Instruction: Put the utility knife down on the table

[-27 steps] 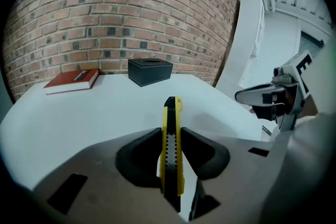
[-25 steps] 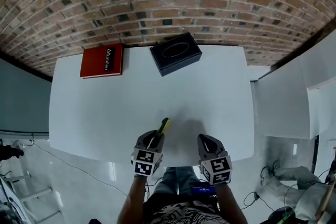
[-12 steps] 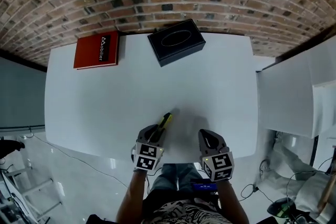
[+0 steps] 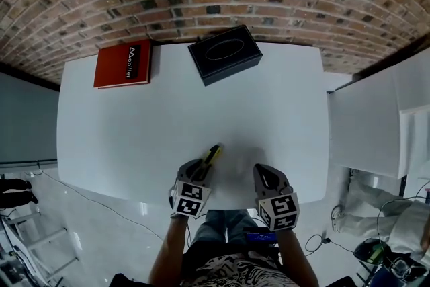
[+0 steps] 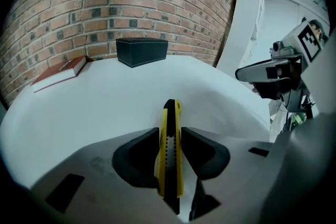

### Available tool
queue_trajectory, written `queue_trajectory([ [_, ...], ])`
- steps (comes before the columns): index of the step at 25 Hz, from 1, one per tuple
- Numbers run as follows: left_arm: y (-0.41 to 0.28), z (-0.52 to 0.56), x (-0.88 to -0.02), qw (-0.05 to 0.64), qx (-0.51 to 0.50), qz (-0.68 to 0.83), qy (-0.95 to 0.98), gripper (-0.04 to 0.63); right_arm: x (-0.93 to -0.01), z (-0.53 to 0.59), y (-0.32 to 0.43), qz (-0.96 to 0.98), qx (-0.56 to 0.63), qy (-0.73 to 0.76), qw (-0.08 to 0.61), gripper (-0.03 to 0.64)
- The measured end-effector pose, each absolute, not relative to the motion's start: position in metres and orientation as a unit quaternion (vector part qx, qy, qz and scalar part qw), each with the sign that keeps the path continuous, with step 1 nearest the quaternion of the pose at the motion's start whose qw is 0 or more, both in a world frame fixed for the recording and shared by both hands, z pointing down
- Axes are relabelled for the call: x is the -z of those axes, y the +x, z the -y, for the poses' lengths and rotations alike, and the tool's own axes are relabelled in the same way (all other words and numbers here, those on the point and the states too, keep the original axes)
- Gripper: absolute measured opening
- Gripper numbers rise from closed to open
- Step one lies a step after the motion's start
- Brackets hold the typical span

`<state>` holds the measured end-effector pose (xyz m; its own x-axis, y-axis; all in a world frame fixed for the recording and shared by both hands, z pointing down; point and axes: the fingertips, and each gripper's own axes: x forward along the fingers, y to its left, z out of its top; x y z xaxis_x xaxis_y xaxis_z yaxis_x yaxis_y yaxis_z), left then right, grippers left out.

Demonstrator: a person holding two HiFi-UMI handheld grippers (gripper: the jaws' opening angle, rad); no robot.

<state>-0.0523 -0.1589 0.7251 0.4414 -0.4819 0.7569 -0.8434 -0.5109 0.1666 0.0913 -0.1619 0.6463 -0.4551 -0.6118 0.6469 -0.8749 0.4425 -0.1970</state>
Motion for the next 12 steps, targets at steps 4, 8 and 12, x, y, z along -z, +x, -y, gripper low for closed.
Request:
queue_trajectory([
  [4,-0.051,0.161,-0.722,0.296,-0.307,0.413,0.805,0.133,-0.638,0.165,0.090,0.815,-0.258,0.458,0.244,0.000],
  [8,-0.055,0.167,-0.715,0.290,-0.302,0.422,0.804,0.138,-0.634,0.166,0.089,0.816,-0.256,0.457,0.243,0.000],
  [12,-0.063,0.171,-0.699,0.290,-0.281,0.438,0.803,0.137,-0.624,0.168,0.087,0.819,-0.246,0.461,0.236,0.000],
])
